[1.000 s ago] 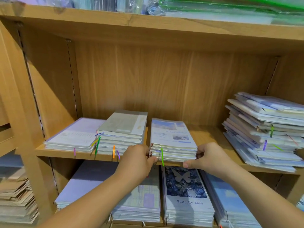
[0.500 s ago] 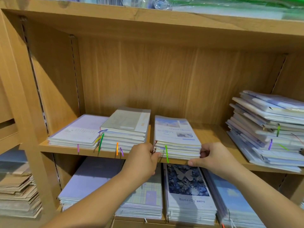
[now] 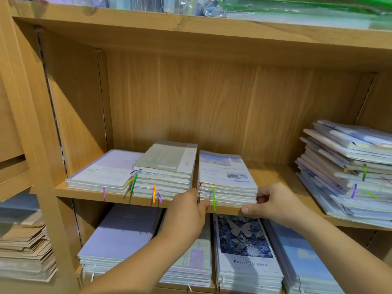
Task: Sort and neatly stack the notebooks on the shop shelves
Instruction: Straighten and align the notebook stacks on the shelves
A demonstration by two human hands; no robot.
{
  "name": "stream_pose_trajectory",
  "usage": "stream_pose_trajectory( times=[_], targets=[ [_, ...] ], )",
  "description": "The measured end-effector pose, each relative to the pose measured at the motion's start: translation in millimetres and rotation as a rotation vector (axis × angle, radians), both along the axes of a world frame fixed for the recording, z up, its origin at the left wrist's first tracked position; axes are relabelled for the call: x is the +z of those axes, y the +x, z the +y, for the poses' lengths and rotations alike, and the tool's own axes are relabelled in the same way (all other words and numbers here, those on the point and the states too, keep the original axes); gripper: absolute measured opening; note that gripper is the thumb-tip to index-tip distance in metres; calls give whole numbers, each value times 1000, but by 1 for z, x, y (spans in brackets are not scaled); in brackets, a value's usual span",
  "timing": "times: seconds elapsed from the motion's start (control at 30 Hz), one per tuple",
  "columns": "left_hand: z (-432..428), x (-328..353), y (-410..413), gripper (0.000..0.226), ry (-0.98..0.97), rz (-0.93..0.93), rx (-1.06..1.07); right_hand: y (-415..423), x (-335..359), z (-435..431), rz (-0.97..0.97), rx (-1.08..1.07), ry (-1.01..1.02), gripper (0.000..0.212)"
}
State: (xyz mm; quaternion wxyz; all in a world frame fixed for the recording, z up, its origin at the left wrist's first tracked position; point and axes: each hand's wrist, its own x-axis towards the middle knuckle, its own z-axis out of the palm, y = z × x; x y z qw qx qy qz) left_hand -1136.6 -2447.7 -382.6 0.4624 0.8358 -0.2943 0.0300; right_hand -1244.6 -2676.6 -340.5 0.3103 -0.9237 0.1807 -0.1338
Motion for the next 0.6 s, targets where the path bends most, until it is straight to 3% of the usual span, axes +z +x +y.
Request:
stream_pose_trajectory(
  times=[0.17,0.33,0.47,0.6],
  targets=[
    [7,1,-7,22,-25,-34,-40,-6,0,5,-14,-40,-17,48],
    [22,13,-35,11,-161,-195,-64,-29,22,1,48,9,-122,62],
    [-19,50,-68,6,-158,-105,-302,-57,58,-15,82,-34,-255,56],
    [-80,81,-81,11,-50,-121,-459,-103,88,-35,-4,-45,-322,54]
  ],
)
